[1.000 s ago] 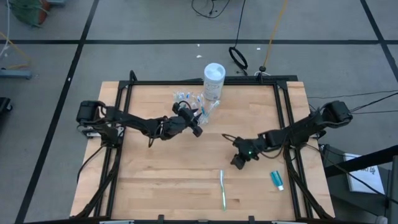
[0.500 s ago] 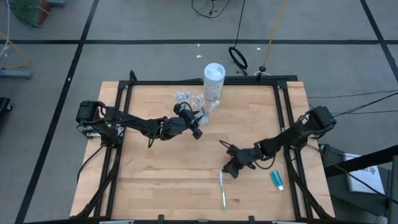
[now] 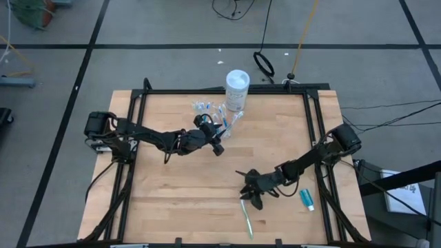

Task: Pick & Place toothbrushing station
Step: Put the green toothbrush into the transparent organizer

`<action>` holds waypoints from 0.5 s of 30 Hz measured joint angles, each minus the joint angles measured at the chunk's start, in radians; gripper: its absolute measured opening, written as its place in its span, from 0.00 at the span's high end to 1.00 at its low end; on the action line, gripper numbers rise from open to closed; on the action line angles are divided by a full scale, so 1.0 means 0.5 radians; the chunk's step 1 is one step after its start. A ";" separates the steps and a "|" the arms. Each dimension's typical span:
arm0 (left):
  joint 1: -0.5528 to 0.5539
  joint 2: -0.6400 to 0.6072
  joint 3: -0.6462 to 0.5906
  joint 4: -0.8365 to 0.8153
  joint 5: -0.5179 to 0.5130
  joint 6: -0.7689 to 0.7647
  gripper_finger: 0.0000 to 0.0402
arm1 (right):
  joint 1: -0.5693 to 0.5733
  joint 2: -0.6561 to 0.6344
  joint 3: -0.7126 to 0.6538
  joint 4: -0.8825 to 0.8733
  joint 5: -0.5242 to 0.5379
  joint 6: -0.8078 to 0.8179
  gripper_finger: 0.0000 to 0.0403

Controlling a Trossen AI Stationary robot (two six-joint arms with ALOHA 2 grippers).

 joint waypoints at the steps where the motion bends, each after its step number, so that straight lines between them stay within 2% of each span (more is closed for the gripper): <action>1: 0.000 0.000 0.000 0.000 0.000 0.001 0.67 | -0.009 -0.006 -0.002 -0.017 -0.002 -0.063 0.65; 8: 0.002 0.000 0.000 0.002 0.000 0.002 0.67 | -0.058 -0.034 -0.002 -0.137 0.000 -0.281 0.71; 11: 0.002 0.000 0.000 0.002 0.008 0.004 0.67 | -0.081 -0.034 -0.002 -0.139 -0.002 -0.424 0.77; 15: 0.002 0.000 0.000 0.002 0.010 0.015 0.67 | -0.116 -0.058 -0.002 -0.166 -0.031 -0.513 0.91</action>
